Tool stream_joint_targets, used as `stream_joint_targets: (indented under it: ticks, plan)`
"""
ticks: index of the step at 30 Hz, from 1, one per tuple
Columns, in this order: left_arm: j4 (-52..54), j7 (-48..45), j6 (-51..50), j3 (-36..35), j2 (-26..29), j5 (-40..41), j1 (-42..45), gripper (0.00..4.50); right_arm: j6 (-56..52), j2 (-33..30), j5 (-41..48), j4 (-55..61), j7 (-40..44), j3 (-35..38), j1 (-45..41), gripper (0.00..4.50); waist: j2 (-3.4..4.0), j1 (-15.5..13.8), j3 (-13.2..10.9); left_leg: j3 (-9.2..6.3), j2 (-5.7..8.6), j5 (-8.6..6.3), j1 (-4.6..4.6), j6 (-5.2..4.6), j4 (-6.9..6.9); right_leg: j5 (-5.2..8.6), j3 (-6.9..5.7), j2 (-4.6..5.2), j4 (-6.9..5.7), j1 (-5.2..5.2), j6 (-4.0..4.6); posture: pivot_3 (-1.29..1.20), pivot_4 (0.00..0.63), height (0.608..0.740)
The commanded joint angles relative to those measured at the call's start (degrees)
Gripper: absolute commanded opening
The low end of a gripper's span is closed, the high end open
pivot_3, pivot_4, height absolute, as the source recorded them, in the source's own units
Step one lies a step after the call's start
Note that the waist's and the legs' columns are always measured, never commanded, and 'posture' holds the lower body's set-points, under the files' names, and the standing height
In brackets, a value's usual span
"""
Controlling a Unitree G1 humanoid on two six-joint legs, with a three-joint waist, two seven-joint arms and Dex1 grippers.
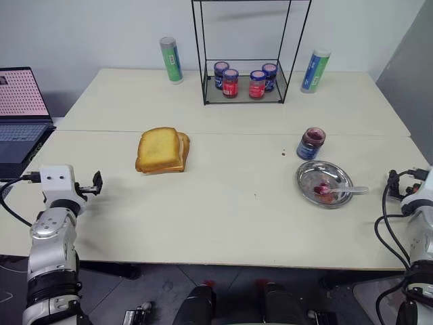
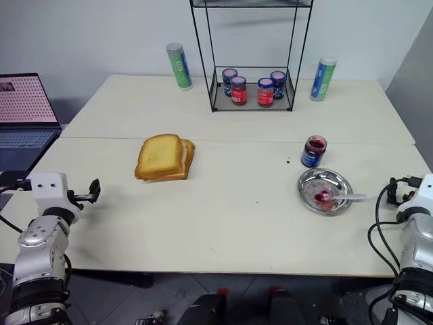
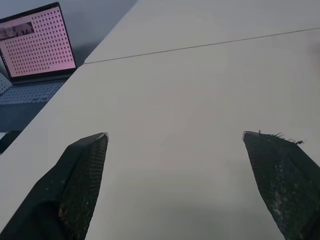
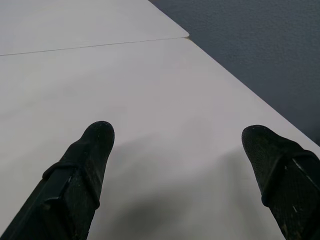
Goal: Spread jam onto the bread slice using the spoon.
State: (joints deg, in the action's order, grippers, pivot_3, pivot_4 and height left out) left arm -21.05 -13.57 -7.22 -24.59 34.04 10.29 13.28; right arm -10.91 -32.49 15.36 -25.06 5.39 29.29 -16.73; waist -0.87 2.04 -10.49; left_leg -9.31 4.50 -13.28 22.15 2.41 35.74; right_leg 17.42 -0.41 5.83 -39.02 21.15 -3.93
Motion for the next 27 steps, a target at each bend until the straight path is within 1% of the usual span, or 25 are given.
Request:
stream_joint_targets:
  ticks: [1, 3, 6, 9, 10, 12, 13, 16, 18, 21, 23, 27]
  plan:
    - [-0.62, 0.12, 0.6, -0.71, 1.77, -0.24, 1.29, 4.5, 1.38, -0.32, 0.55, 2.63, -0.7, 1.88, 0.57, 4.45, 0.0, 0.0, 0.0, 0.04, -0.02, 0.0, 0.0, 0.0, 0.0, 0.0, 0.0, -0.01, 0.0, 0.01, 0.0, 0.0, 0.15, 0.74]
    - [-1.35, 0.02, 0.97, -1.18, 2.17, 0.09, 2.49, 4.5, 1.29, -1.22, -0.73, 5.15, -1.16, 1.48, 1.59, 4.45, 0.0, -0.02, 0.0, 0.06, -0.04, 0.0, 0.0, 0.0, 0.0, -0.01, 0.0, -0.03, 0.0, 0.01, 0.01, 0.0, 0.15, 0.74]
    - [0.43, -4.31, -0.46, -1.41, 4.34, 2.31, 3.8, 4.5, -1.36, -3.0, -1.47, 12.91, 3.05, -2.36, 2.63, 4.45, 0.0, 0.0, 0.0, 0.05, -0.07, 0.0, 0.12, 0.0, 0.0, -0.01, 0.0, -0.07, -0.01, 0.11, 0.01, 0.0, 0.15, 0.74]
    - [2.09, -9.34, -1.16, -0.6, 6.2, 4.18, 4.28, 4.5, -3.41, -4.77, -0.64, 17.18, 7.14, -4.39, 2.37, 4.45, 0.01, 0.31, 0.0, 0.07, -0.16, 0.0, 0.35, 0.0, 0.04, -0.14, 0.03, -0.2, -0.02, 0.35, 0.05, 0.0, 0.15, 0.74]
    - [3.69, -12.62, -2.2, 0.4, 7.14, 5.44, 4.84, 4.5, -6.12, -5.64, 2.23, 19.57, 10.29, -4.92, 1.26, 4.45, 0.01, 0.34, 0.0, 0.06, -0.17, 0.0, 0.34, 0.0, 0.05, -0.14, 0.03, -0.2, -0.01, 0.33, 0.05, 0.0, 0.15, 0.74]
    - [5.25, -19.79, -3.97, 5.75, 8.99, 5.45, 8.72, 4.5, -17.59, -7.62, 12.47, 27.63, 19.1, -8.29, -2.3, 4.45, 0.04, 0.31, -0.03, 0.07, -0.18, 0.0, 0.35, 0.0, 0.06, -0.15, 0.03, -0.21, 0.01, 0.32, 0.05, 0.0, 0.15, 0.74]
    - [5.27, -21.69, -4.41, 7.18, 9.53, 5.32, 9.95, 4.5, -21.1, -8.11, 15.18, 29.81, 21.27, -9.16, -3.36, 4.45, 0.06, 0.27, -0.04, 0.04, -0.18, 0.0, 0.37, 0.0, 0.08, -0.15, 0.0, -0.22, 0.0, 0.32, 0.05, 0.0, 0.15, 0.74]
    - [4.27, -29.25, -5.49, 14.29, 7.95, 4.84, 15.37, 4.5, -31.66, -8.53, 24.61, 37.38, 28.66, -15.13, -7.54, 4.45, 0.05, 0.07, -0.04, -0.03, -0.21, 0.01, 0.4, 0.0, 0.11, -0.21, -0.05, -0.31, 0.04, 0.28, 0.07, 0.0, 0.15, 0.74]
    - [1.54, -32.93, -5.2, 18.1, 6.93, 3.72, 18.59, 4.5, -37.09, -7.86, 29.98, 41.74, 31.79, -18.62, -9.59, 4.45, 0.04, -0.07, -0.03, -0.05, -0.21, 0.01, 0.43, 0.0, 0.12, -0.22, -0.07, -0.31, 0.09, 0.27, 0.06, 0.0, 0.15, 0.74]
    - [-3.13, -35.53, -4.8, 20.44, 6.13, 2.81, 21.63, 4.5, -41.67, -6.57, 34.38, 45.33, 32.73, -21.32, -10.94, 4.45, 0.0, -0.09, -0.05, -0.07, -0.2, 0.0, 0.57, 0.0, 0.13, -0.22, -0.1, -0.31, 0.17, 0.36, 0.07, 0.0, 0.15, 0.74]
    - [-8.29, -37.17, -3.91, 22.5, 5.8, 1.1, 23.64, 4.5, -43.69, -4.07, 36.65, 48.43, 31.89, -24.09, -11.39, 4.45, -0.05, 0.14, -0.09, -0.04, -0.18, 0.0, 0.79, 0.02, 0.19, -0.23, -0.04, -0.27, 0.14, 0.61, 0.07, 0.0, 0.15, 0.74]
    - [-13.69, -39.08, -2.18, 23.36, 5.63, -0.13, 25.07, 4.5, -43.59, -1.82, 35.32, 49.77, 29.97, -25.64, -10.42, 4.45, -0.07, 0.19, -0.09, -0.07, -0.18, 0.0, 0.8, 0.0, 0.2, -0.23, -0.09, -0.26, 0.04, 0.69, 0.07, 0.0, 0.15, 0.74]
